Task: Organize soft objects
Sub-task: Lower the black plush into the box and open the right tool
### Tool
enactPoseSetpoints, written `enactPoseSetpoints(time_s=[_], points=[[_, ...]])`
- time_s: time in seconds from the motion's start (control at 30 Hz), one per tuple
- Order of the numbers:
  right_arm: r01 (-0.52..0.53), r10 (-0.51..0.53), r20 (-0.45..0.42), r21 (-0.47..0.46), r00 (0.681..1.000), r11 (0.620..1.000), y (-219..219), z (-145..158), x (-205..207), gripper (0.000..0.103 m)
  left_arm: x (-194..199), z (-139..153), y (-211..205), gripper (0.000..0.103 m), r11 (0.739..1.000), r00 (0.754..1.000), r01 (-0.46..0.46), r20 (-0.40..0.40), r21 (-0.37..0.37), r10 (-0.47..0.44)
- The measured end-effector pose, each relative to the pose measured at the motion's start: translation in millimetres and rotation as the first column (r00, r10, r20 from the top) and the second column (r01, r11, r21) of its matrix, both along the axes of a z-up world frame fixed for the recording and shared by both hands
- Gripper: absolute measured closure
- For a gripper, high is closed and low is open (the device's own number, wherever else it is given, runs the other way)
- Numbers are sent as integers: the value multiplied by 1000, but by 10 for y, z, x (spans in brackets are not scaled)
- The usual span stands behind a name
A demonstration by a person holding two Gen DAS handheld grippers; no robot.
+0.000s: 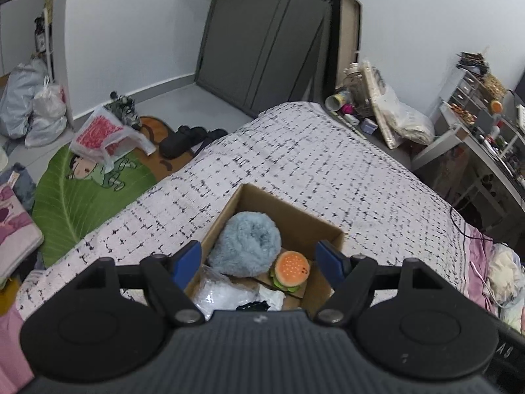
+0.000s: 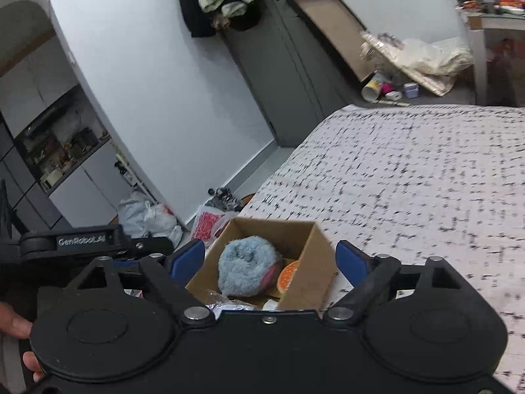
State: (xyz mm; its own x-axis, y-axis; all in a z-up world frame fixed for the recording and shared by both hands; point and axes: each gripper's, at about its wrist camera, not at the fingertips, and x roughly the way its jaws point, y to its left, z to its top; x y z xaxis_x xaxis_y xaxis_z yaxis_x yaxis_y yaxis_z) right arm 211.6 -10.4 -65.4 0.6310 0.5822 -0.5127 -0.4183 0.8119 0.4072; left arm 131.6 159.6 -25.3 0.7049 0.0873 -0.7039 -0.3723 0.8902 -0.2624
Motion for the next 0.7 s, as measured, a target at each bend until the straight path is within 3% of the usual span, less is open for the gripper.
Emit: enactPoseSetpoints(time_s=[0.1,0.3,0.43,0.7], points=[[18,-18,13,-2,1000,1000,-141,105,-48,11,-76,121,-79,16,1000,1000,7,14,22,-8],[60,-59,34,-25,998,998,-389,284,-192,0,-234,287,-248,9,999,999,24,34,49,-25],[97,-95,33,-40,995,995,-582,348,-335,0,-347,361,-379,3,996,997,53,50,73,-56],[162,-159,48,-58,986,985,-942,413,-622,0,-560,400,-586,2,992,995,75,63,98,-81]])
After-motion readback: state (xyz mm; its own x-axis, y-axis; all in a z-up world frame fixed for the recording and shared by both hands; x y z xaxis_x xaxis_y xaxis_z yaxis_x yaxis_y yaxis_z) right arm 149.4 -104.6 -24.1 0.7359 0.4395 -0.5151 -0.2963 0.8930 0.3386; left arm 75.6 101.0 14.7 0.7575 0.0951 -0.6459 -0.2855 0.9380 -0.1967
